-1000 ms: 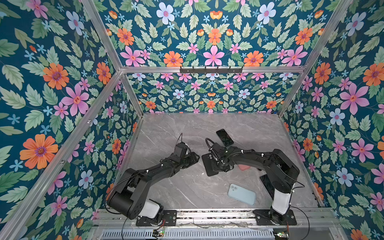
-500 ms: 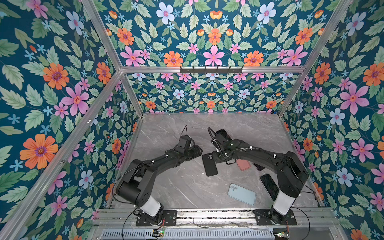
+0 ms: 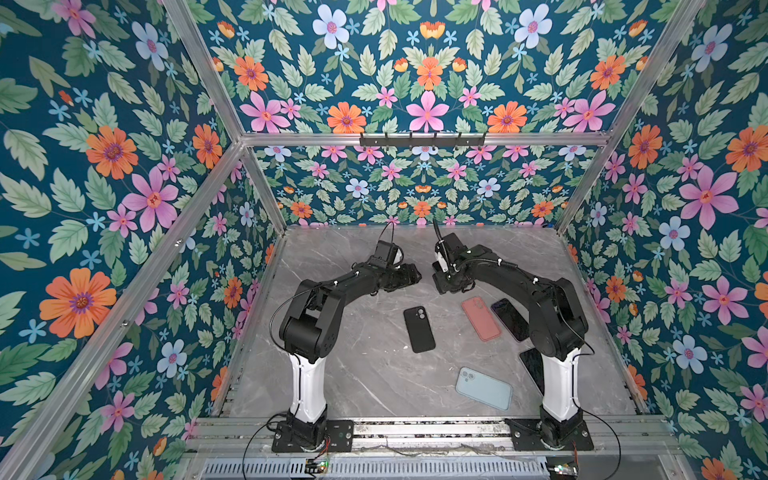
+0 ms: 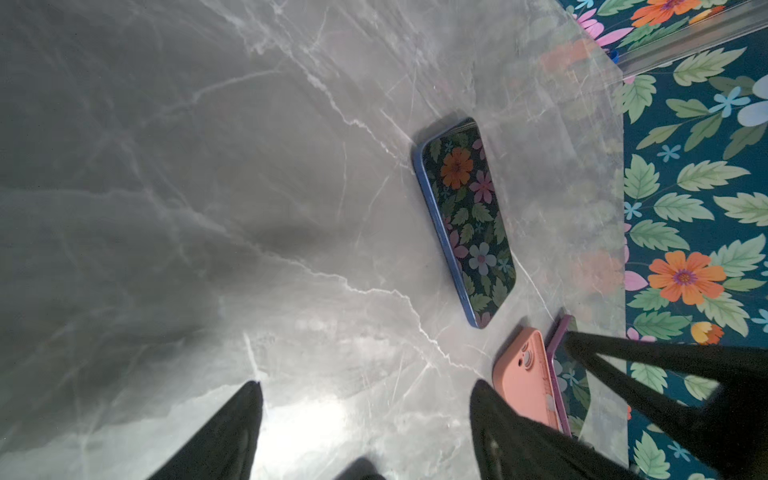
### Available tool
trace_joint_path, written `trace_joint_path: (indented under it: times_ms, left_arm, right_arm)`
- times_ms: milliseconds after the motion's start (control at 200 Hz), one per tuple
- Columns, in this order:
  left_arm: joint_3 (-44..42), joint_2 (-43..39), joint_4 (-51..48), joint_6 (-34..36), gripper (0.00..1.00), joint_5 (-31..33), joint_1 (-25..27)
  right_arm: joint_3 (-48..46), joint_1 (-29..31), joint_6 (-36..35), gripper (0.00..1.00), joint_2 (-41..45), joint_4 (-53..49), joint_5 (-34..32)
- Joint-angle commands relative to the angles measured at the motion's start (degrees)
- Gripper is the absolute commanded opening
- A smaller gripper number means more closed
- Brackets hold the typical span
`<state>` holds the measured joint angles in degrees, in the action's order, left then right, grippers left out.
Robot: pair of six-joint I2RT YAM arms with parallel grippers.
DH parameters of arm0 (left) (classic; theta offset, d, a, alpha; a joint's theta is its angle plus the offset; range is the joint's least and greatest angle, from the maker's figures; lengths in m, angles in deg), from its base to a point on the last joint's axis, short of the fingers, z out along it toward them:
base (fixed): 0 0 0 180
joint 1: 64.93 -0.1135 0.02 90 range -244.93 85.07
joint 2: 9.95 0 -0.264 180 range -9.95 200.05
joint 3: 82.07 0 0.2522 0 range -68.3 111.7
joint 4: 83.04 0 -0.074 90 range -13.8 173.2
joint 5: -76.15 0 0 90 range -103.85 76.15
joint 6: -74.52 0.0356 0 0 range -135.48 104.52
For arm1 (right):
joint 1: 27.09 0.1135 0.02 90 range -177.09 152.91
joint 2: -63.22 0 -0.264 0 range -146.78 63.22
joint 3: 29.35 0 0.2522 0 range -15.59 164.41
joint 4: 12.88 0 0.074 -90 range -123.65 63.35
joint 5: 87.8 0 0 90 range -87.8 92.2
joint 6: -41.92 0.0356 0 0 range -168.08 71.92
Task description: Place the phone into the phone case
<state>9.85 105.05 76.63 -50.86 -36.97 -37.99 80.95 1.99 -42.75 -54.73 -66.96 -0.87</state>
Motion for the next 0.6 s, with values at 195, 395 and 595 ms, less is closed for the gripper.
trace_joint_path:
  times_ms: [195, 395, 595]
  left_arm:
    - [4.57, 2.89, -4.06, 3.47, 0.87, -1.86, -1.01]
    - [5.74, 4.27, -4.42, 3.47, 0.91, -2.46, -1.1]
    - [5.26, 4.26, -4.49, 3.28, 0.94, -2.65, -1.49]
  right_arm:
    - [7.34, -3.97, -6.19, 0.88, -6.51, -5.56, 4.64]
    - [10.96, -5.37, -7.09, 0.92, -9.72, -7.07, 5.27]
    - [14.83, -6.5, -7.48, 0.92, -13.63, -8.87, 6.06]
